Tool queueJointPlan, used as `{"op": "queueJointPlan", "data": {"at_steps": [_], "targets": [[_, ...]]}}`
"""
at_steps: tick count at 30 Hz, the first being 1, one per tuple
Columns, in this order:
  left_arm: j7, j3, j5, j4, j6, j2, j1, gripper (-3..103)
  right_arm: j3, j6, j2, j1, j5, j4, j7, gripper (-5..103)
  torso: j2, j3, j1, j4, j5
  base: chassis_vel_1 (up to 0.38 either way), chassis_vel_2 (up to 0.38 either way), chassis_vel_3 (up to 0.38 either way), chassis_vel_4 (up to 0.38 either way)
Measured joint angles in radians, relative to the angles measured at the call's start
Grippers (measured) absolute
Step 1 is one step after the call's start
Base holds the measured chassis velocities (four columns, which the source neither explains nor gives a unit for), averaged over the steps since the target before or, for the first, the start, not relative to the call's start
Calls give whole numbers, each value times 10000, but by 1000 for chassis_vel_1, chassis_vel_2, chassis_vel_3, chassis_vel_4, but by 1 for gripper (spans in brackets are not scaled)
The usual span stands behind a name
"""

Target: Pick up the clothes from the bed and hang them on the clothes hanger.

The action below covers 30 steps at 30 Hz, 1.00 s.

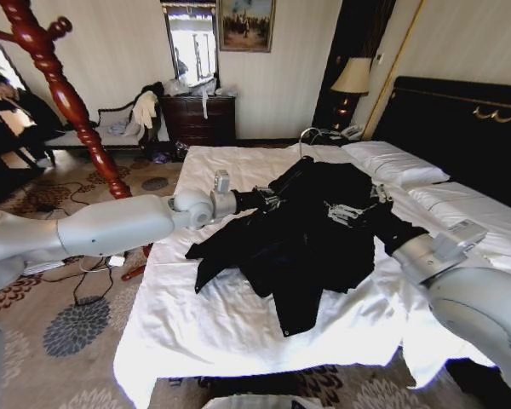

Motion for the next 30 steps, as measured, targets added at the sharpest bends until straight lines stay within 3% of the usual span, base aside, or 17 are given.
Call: {"op": "queueJointPlan", "data": {"at_steps": [1, 2, 6, 7, 9, 20, 30], "targets": [[16, 53, 0, -101, 0, -64, -49, 17, 61, -23, -50, -62, -743, 0, -184, 100, 0, 0, 0, 0, -1, 0, 0, 0, 0], [16, 53, 0, -101, 0, -64, -49, 17, 61, -23, -50, -62, -743, 0, -184, 100, 0, 0, 0, 0, -1, 0, 0, 0, 0], [27, 339, 265, -527, -28, -188, -312, 17, -87, 418, -87, -76, -3752, -433, -901, 100, 0, 0, -1, 0, 1, 0, 0, 0, 0], [27, 339, 265, -527, -28, -188, -312, 17, -87, 418, -87, -76, -3752, -433, -901, 100, 0, 0, -1, 0, 1, 0, 0, 0, 0], [25, 461, 360, -736, -33, -212, -447, 17, -131, 555, -123, -143, -4692, -640, -1214, 100, 0, 0, 1, -3, 4, 0, 0, 0, 0], [74, 809, 361, -1280, -30, -313, -774, 17, -337, 691, -631, -364, -6150, -1161, -2113, 100, 0, 0, 0, -5, 3, 0, 0, 0, 0], [91, 1028, 383, -1695, 80, -468, -915, 17, -514, 491, -752, -362, -6689, -1602, -2205, 102, 0, 0, 0, -3, 1, 0, 0, 0, 0]]}}
